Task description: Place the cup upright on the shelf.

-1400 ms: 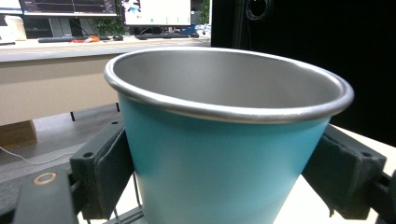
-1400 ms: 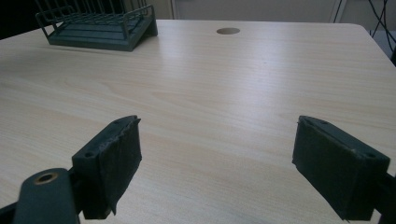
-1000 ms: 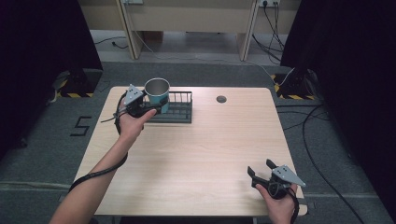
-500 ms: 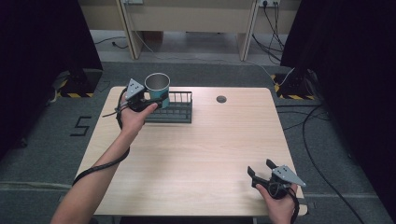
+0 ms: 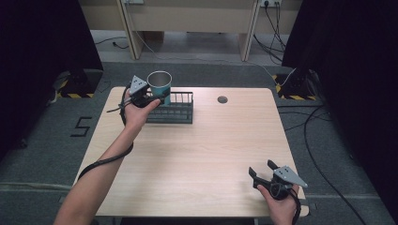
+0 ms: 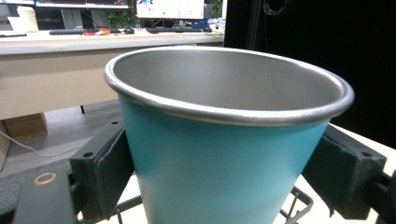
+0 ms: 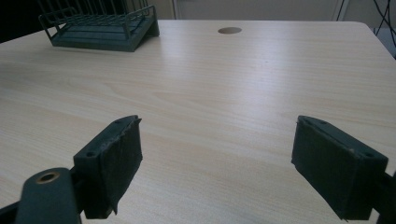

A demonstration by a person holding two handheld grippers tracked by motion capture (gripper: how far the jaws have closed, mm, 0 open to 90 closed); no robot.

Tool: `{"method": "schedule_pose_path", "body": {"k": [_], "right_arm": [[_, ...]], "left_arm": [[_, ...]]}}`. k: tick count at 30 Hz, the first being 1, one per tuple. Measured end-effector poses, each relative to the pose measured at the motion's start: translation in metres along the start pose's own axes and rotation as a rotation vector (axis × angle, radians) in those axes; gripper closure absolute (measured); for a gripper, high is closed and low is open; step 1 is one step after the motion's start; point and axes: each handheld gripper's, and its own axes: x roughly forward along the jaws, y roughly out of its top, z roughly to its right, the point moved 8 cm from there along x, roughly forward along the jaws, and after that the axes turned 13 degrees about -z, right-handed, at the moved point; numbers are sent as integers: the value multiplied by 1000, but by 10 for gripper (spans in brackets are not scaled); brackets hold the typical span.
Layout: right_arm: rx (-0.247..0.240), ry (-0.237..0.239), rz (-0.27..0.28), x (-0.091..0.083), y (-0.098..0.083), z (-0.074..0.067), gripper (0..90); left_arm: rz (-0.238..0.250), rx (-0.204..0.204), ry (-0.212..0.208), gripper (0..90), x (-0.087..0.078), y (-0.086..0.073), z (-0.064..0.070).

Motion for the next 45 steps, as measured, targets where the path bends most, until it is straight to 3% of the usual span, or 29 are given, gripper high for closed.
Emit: {"method": "schedule_pose_path", "body": {"k": [24, 45], "right_arm": [[-1, 7, -4, 0, 0, -1, 173], [-16, 10, -10, 1, -1, -3, 176]], "left_arm": [[-68, -50, 48, 149, 27, -16, -13], [-139, -45, 62, 148, 41, -36, -11]]}}
